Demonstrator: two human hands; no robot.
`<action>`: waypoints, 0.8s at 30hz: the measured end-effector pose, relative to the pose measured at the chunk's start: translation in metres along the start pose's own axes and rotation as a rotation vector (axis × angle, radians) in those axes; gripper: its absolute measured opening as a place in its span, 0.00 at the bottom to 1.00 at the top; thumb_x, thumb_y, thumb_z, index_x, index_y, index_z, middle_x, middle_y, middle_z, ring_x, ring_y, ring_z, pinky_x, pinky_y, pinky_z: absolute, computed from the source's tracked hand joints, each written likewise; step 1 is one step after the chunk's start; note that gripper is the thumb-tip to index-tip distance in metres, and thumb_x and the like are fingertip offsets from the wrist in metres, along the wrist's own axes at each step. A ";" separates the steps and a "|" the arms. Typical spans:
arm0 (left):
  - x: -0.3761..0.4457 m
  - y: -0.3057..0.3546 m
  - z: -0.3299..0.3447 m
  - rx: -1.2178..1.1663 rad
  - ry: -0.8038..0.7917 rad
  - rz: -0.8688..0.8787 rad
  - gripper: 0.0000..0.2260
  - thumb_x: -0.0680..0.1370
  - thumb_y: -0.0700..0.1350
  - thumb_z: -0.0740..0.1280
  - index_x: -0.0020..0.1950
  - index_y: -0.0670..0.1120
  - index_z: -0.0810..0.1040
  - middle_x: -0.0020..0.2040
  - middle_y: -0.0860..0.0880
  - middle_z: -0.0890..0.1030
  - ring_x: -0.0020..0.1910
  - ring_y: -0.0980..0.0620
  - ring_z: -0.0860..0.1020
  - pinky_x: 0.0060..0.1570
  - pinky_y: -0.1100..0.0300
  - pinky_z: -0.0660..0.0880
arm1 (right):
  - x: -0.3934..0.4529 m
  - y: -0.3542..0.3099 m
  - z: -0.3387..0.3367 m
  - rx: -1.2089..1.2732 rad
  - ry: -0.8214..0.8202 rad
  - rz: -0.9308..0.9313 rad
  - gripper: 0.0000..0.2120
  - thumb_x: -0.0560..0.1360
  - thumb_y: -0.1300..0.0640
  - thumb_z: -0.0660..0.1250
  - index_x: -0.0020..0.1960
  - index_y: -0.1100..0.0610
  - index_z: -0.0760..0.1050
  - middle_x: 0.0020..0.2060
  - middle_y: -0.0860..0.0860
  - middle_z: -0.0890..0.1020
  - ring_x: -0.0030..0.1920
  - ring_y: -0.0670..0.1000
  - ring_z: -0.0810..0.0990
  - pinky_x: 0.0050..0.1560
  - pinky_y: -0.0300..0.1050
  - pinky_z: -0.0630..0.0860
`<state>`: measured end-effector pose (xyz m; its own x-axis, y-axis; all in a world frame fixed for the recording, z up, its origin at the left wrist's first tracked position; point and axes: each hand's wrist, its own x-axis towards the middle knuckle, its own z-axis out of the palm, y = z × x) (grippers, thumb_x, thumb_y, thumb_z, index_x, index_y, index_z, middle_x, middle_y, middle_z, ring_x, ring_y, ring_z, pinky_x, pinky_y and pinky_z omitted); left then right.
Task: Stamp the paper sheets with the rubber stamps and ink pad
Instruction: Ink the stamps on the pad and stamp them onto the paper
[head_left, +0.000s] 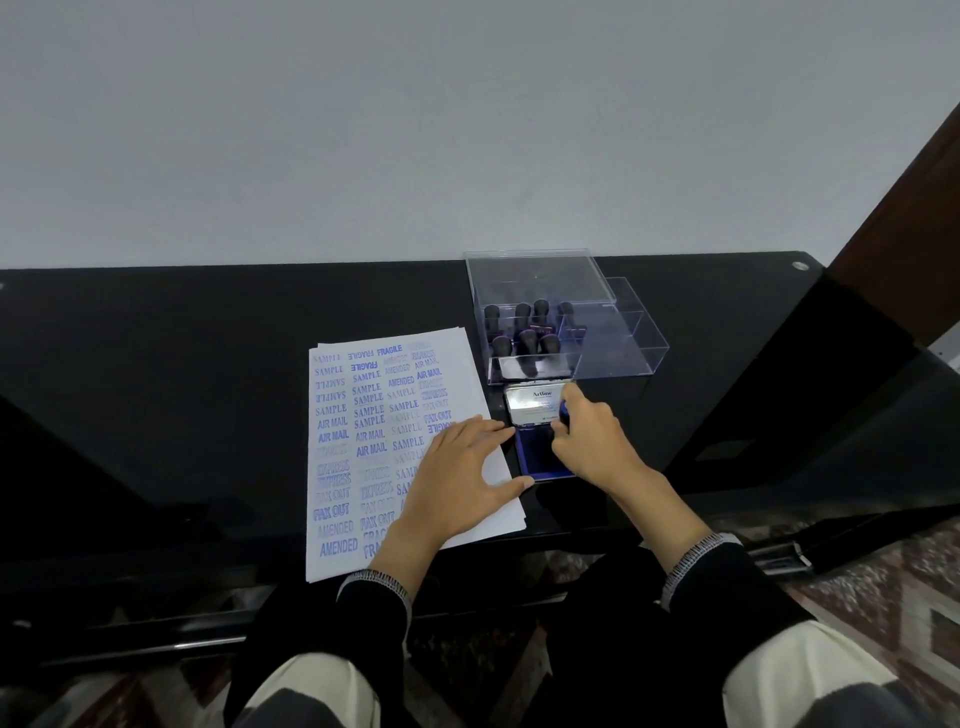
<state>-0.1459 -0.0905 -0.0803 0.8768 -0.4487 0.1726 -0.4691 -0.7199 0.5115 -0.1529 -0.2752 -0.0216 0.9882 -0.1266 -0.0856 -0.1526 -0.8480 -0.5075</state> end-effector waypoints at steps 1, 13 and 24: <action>0.000 0.000 0.000 0.000 -0.001 -0.001 0.31 0.75 0.67 0.63 0.74 0.55 0.67 0.73 0.58 0.67 0.73 0.58 0.59 0.74 0.58 0.52 | 0.002 -0.001 -0.003 -0.004 -0.025 0.011 0.06 0.77 0.61 0.62 0.49 0.56 0.64 0.46 0.58 0.74 0.44 0.59 0.75 0.39 0.50 0.73; 0.005 0.005 -0.010 -0.182 -0.045 -0.072 0.28 0.75 0.63 0.67 0.70 0.52 0.73 0.70 0.57 0.71 0.70 0.58 0.65 0.67 0.65 0.56 | -0.015 0.001 0.009 0.015 0.116 -0.051 0.09 0.78 0.62 0.61 0.47 0.55 0.60 0.39 0.56 0.76 0.36 0.58 0.76 0.33 0.53 0.73; -0.021 -0.060 -0.072 -0.063 0.361 -0.419 0.18 0.80 0.35 0.58 0.69 0.44 0.74 0.68 0.47 0.74 0.69 0.47 0.69 0.72 0.47 0.64 | -0.025 0.000 0.010 0.075 0.168 -0.096 0.06 0.81 0.56 0.57 0.46 0.55 0.61 0.36 0.52 0.76 0.32 0.50 0.77 0.25 0.43 0.68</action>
<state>-0.1287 0.0004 -0.0544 0.9726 0.0872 0.2155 -0.0750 -0.7598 0.6459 -0.1782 -0.2668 -0.0285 0.9849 -0.1360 0.1072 -0.0514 -0.8206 -0.5692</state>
